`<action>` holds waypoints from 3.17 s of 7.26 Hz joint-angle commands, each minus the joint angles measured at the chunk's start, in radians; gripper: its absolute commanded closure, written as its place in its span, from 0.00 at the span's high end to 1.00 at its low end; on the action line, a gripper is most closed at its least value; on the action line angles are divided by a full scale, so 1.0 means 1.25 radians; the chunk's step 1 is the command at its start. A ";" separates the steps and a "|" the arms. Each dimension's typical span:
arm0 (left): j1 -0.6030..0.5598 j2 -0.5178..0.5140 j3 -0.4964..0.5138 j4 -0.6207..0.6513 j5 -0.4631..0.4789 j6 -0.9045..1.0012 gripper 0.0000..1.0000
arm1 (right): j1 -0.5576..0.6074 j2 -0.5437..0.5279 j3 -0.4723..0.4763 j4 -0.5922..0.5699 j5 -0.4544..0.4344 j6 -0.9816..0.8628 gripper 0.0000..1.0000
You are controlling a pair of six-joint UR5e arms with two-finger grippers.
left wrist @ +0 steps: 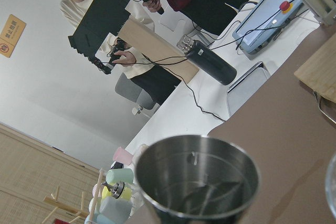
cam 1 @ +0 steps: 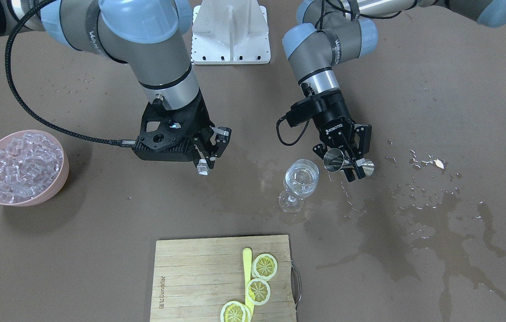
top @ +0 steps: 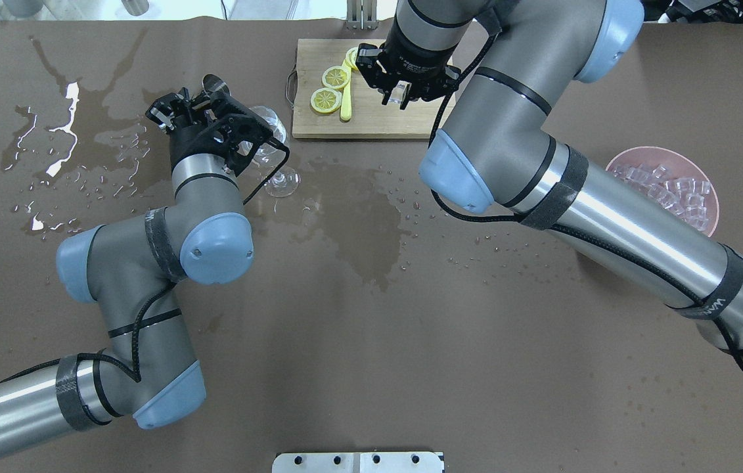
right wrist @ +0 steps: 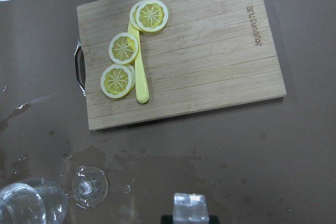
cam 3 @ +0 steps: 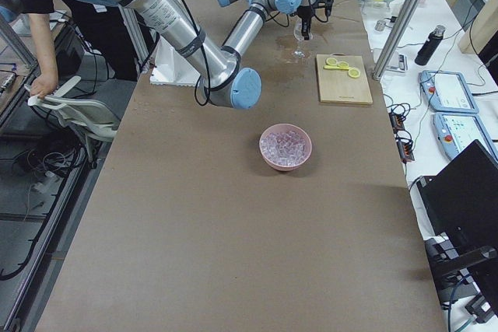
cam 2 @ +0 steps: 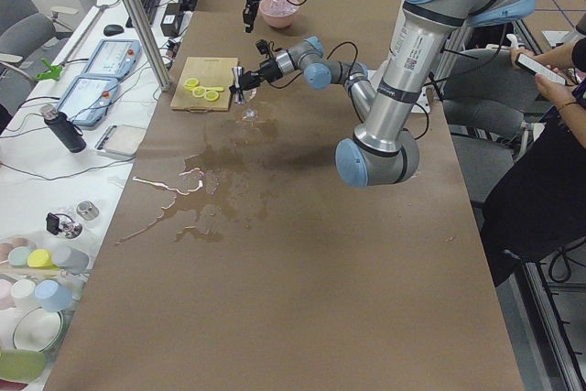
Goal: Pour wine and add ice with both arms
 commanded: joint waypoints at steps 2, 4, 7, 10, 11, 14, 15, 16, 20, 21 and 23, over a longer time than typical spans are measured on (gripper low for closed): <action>0.010 -0.016 0.012 0.040 0.014 0.000 0.15 | -0.001 0.009 -0.002 0.001 0.000 0.008 0.00; 0.010 -0.027 0.012 0.069 0.014 0.001 0.14 | -0.001 0.012 -0.005 0.001 0.000 0.008 0.00; 0.010 -0.043 0.012 0.095 0.014 0.065 0.14 | -0.001 0.017 -0.008 0.001 0.000 0.013 0.00; 0.010 -0.049 0.011 0.138 0.012 0.074 0.14 | -0.001 0.022 -0.014 0.001 0.000 0.013 0.00; 0.010 -0.048 0.012 0.138 0.012 0.075 0.14 | -0.001 0.022 -0.013 0.001 0.000 0.013 0.00; 0.009 -0.061 0.011 0.202 0.012 0.092 0.12 | -0.001 0.020 -0.013 0.001 -0.001 0.013 0.00; 0.010 -0.069 0.013 0.203 0.012 0.103 0.12 | -0.001 0.020 -0.013 0.001 0.000 0.013 0.00; 0.009 -0.070 0.013 0.204 0.012 0.109 0.12 | 0.000 0.020 -0.013 0.001 0.000 0.013 0.00; 0.007 -0.069 0.016 0.204 0.014 0.129 0.11 | 0.000 0.022 -0.014 0.002 0.000 0.013 0.00; 0.007 -0.069 0.015 0.205 0.015 0.141 0.11 | 0.000 0.022 -0.014 0.002 0.000 0.012 0.00; 0.007 -0.068 0.012 0.210 0.036 0.142 0.11 | 0.000 0.022 -0.013 0.002 0.000 0.012 0.00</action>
